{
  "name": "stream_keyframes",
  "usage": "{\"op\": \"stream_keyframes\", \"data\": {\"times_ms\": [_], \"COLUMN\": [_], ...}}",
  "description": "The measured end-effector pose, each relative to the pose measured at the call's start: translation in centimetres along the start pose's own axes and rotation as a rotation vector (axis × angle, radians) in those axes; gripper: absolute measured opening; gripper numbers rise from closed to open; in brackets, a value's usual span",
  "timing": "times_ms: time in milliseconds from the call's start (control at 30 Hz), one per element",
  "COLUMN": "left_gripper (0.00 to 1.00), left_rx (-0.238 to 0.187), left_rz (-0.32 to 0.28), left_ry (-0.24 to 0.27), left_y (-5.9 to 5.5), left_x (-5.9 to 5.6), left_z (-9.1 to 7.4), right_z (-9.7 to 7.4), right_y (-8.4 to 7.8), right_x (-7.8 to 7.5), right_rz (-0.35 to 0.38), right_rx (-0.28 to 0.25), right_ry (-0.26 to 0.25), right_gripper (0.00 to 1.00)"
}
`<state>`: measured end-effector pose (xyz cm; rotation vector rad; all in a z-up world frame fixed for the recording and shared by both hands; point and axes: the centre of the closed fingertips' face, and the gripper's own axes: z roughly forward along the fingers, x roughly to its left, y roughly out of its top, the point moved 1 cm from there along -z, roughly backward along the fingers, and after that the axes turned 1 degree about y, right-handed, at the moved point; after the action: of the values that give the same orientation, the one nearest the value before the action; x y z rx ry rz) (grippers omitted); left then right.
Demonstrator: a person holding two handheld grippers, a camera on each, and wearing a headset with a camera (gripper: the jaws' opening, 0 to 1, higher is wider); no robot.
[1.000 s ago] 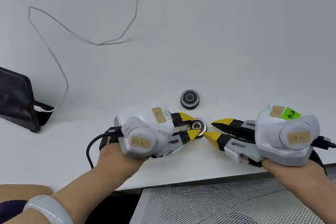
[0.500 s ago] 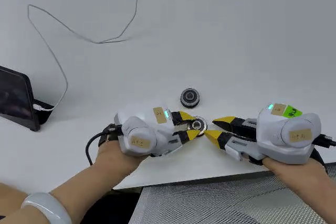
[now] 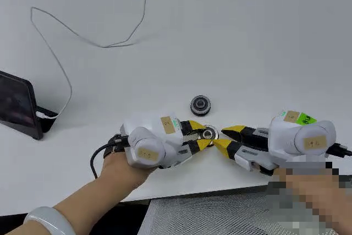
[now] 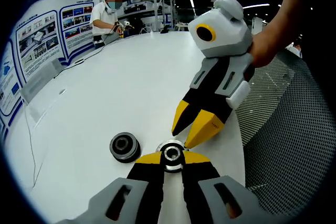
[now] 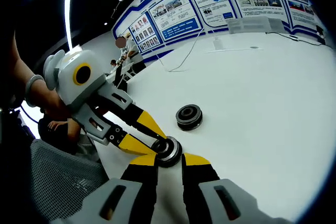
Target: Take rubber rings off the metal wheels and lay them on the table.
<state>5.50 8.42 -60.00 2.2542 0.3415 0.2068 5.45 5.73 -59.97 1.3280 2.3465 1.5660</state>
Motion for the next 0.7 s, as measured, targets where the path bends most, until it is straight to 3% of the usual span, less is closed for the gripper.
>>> {"op": "stream_keyframes", "data": {"times_ms": [233, 700], "left_gripper": [0.12, 0.12], "left_rx": [-0.004, -0.012], "left_rz": [-0.009, -0.02], "left_ry": [0.001, 0.006], "left_y": [0.02, -0.04], "left_x": [0.0, -0.11], "left_z": [-0.02, -0.09], "right_z": [0.26, 0.81], "right_y": [0.19, -0.43], "right_x": [-0.64, -0.58], "right_rz": [0.123, 0.307], "right_rx": [-0.018, -0.019], "right_ry": [0.0, 0.031], "right_gripper": [0.14, 0.16]}}
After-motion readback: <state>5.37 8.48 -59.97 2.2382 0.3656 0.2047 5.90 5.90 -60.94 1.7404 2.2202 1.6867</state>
